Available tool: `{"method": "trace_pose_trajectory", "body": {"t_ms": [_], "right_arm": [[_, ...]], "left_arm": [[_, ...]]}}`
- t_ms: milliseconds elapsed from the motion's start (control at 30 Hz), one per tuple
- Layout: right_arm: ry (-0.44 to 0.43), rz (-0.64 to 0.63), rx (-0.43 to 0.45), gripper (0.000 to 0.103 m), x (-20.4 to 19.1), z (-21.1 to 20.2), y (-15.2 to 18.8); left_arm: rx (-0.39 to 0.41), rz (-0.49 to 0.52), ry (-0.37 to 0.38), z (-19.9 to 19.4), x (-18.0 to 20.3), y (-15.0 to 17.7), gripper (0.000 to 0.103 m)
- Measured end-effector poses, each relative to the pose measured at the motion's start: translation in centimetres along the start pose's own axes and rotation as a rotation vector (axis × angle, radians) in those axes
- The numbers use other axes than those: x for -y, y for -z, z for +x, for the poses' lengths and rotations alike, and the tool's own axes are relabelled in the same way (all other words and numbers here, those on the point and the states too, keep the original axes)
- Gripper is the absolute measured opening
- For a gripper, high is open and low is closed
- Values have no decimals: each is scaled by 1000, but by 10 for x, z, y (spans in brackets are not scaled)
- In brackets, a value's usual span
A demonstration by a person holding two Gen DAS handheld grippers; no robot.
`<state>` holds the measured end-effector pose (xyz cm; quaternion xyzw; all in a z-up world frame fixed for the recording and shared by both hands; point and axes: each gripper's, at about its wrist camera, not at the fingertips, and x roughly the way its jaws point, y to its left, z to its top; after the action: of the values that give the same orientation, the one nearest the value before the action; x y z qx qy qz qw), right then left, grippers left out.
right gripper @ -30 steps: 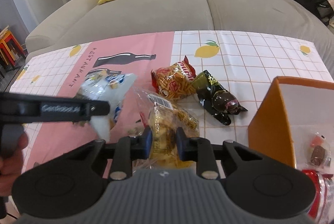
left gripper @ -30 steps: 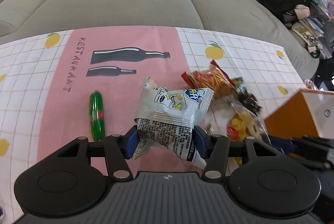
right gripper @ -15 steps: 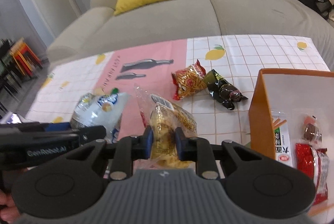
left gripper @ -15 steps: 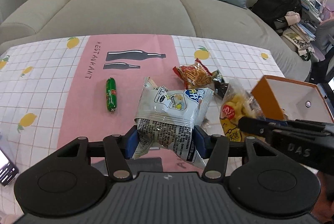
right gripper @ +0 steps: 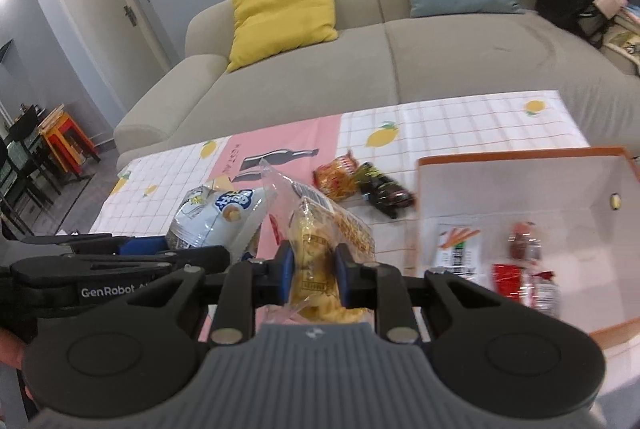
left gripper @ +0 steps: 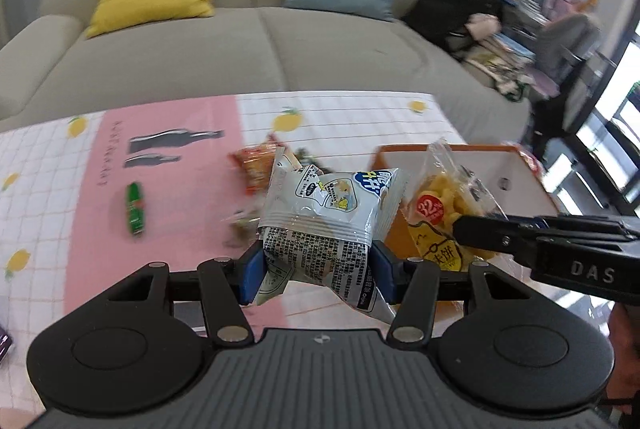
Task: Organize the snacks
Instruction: 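Carry both bags over the orange box and lower them inside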
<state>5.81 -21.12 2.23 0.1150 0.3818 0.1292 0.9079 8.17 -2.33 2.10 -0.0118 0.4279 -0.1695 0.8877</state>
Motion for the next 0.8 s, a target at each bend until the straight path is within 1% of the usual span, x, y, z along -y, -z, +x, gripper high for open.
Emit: {"method": "trace_pose_trajectory", "body": {"t_ms": [167,367,467,567,667,800], "right_arm": [[95,13,21,19,36,-21,-4],[214,71,33,19,89,-35,-9],[267,90,39,18,112,-36,-12],[319,109,34,18,137,-32,-14],[351,131,7,18,160,-24,-13],[364,135,-28,18,182,-11,-12]], "left_arm": [[-13,87,60,15,43,-12,63],[-51,185,147,49,93,-31,63],[-65,233,164,70,115,-38,63],[-93,259,177,96,133,-44,63],[-121,296,188,118,149,-46,63],[-169,314,214,143,163,-39,63]]}}
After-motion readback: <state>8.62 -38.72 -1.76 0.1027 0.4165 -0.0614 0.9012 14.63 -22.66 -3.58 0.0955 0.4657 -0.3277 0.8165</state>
